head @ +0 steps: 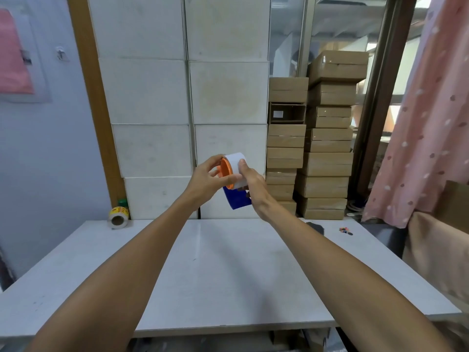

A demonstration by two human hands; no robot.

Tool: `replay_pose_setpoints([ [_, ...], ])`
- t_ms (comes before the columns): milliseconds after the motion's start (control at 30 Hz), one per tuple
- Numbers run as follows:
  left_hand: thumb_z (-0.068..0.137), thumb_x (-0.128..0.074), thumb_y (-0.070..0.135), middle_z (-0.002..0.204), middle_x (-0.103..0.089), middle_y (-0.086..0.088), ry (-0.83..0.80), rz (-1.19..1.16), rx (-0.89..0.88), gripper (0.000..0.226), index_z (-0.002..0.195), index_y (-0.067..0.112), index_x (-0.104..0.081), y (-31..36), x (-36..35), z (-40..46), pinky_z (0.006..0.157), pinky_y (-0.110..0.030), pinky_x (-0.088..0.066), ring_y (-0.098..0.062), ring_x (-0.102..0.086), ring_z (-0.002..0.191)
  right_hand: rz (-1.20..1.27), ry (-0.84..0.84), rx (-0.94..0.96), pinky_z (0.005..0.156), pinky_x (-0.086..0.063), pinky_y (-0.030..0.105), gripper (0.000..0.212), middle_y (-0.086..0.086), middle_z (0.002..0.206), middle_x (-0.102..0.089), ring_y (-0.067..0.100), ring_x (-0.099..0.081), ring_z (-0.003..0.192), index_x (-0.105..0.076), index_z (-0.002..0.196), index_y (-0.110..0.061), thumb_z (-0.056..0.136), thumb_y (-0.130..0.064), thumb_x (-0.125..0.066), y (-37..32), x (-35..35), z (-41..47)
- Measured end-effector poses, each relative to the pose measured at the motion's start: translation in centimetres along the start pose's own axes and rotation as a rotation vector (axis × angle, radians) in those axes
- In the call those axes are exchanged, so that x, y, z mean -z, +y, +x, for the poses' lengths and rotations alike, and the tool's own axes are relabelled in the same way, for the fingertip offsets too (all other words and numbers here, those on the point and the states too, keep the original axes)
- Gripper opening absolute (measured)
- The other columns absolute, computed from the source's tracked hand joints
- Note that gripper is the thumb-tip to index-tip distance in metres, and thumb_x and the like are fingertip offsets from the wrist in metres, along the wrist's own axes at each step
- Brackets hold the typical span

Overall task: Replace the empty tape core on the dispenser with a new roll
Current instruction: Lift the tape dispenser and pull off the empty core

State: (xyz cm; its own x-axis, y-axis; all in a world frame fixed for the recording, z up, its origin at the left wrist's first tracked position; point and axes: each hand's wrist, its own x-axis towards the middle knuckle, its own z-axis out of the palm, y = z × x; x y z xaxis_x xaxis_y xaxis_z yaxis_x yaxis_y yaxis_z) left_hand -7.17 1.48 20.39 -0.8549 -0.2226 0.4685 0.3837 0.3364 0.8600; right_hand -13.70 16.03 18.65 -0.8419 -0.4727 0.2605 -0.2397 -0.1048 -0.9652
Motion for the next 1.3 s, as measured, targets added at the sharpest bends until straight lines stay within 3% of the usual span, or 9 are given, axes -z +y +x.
replay_pose_setpoints([
  [167, 0.083, -0.081, 0.019, 0.145, -0.055, -0.002, -0.053, -0.058, 0.046, 0.064, 0.138, 0.026, -0.050, -0.7, 0.0, -0.6, 0.105, -0.047, -0.053, -0.026, -0.055, 0.133, 0.061, 0.016, -0.045, 0.093, -0.058, 0.048, 0.071, 0.006, 0.113, -0.073, 0.031, -0.070, 0.106, -0.059, 0.125, -0.024, 0.079, -0.078, -0.058, 1.4, -0.1, 0.0],
  [333, 0.066, -0.092, 0.037, 0.143, -0.060, -0.002, -0.064, -0.113, 0.075, 0.085, 0.141, 0.023, -0.055, -1.5, 0.7, -0.5, 0.103, -0.048, -0.055, -0.026, -0.058, 0.133, 0.131, 0.007, -0.062, 0.097, -0.056, 0.054, 0.075, 0.009, 0.119, -0.071, 0.035, -0.068, 0.113, -0.057, 0.128, -0.024, 0.075, -0.076, -0.063, 2.0, 0.0, 0.5],
  [533, 0.074, -0.087, 0.037, 0.133, -0.067, 0.000, -0.058, -0.016, 0.066, 0.069, 0.136, 0.022, -0.060, -1.3, 0.7, -0.7, 0.098, -0.043, -0.058, -0.028, -0.066, 0.123, 0.176, 0.001, -0.074, 0.095, -0.057, 0.053, 0.071, 0.011, 0.124, -0.068, 0.036, -0.066, 0.116, -0.053, 0.130, -0.024, 0.077, -0.069, -0.066, 2.1, 0.3, 0.6],
  [767, 0.075, -0.086, 0.036, 0.129, -0.070, -0.001, 0.009, 0.025, 0.064, 0.064, 0.132, 0.018, -0.063, -1.6, -0.1, -0.7, 0.097, -0.042, -0.058, -0.025, -0.070, 0.116, 0.257, 0.117, -0.113, 0.089, -0.058, 0.051, 0.061, 0.010, 0.120, -0.070, 0.035, -0.069, 0.110, -0.055, 0.125, -0.027, 0.078, -0.062, -0.071, 1.7, 0.3, 0.6],
  [867, 0.073, -0.088, 0.037, 0.129, -0.069, -0.005, 0.067, 0.024, 0.083, 0.068, 0.132, 0.016, -0.062, -2.1, 0.3, -0.5, 0.097, -0.045, -0.058, -0.027, -0.070, 0.116, 0.372, 0.286, -0.062, 0.093, -0.055, 0.044, 0.034, 0.009, 0.115, -0.066, 0.024, -0.065, 0.100, -0.059, 0.113, -0.022, 0.090, -0.047, -0.065, 0.8, 1.5, 0.8],
  [967, 0.068, -0.090, 0.039, 0.132, -0.068, -0.008, 0.068, 0.013, 0.096, 0.075, 0.133, 0.016, -0.061, -2.6, 1.1, -0.5, 0.095, -0.041, -0.058, -0.029, -0.068, 0.119, 0.108, 0.416, -0.050, 0.091, -0.052, 0.042, 0.045, 0.006, 0.121, -0.060, 0.025, -0.059, 0.109, -0.053, 0.127, -0.017, 0.092, -0.041, -0.065, 1.1, 4.3, 0.5],
  [1067, 0.069, -0.090, 0.040, 0.131, -0.068, -0.008, 0.079, 0.002, 0.081, 0.074, 0.133, 0.016, -0.061, -2.6, 1.6, -0.5, 0.096, -0.041, -0.058, -0.027, -0.068, 0.118, -0.285, 0.322, -0.194, 0.085, -0.043, 0.034, 0.074, 0.008, 0.137, -0.051, 0.020, -0.050, 0.110, -0.033, 0.151, -0.012, 0.090, -0.031, -0.070, 3.9, 6.9, -1.3],
  [1167, 0.061, -0.089, 0.048, 0.129, -0.070, -0.007, 0.083, -0.005, 0.078, 0.081, 0.131, 0.018, -0.062, -2.4, 1.6, -0.6, 0.098, -0.044, -0.057, -0.026, -0.069, 0.118, -0.630, 0.254, -0.358, 0.094, -0.041, 0.040, 0.081, 0.014, 0.146, -0.047, 0.030, -0.044, 0.126, -0.033, 0.151, -0.011, 0.086, -0.033, -0.075, 9.1, 9.2, -3.4],
  [1300, 0.074, -0.088, 0.031, 0.130, -0.068, -0.008, 0.053, -0.020, 0.070, 0.057, 0.124, 0.022, -0.063, -2.1, 1.1, -0.5, 0.093, -0.039, -0.057, -0.026, -0.068, 0.117, -0.749, 0.177, -0.500, 0.102, -0.038, 0.042, 0.085, 0.021, 0.145, -0.039, 0.039, -0.031, 0.138, -0.032, 0.149, -0.012, 0.082, -0.038, -0.079, 14.1, 10.1, -5.8],
])
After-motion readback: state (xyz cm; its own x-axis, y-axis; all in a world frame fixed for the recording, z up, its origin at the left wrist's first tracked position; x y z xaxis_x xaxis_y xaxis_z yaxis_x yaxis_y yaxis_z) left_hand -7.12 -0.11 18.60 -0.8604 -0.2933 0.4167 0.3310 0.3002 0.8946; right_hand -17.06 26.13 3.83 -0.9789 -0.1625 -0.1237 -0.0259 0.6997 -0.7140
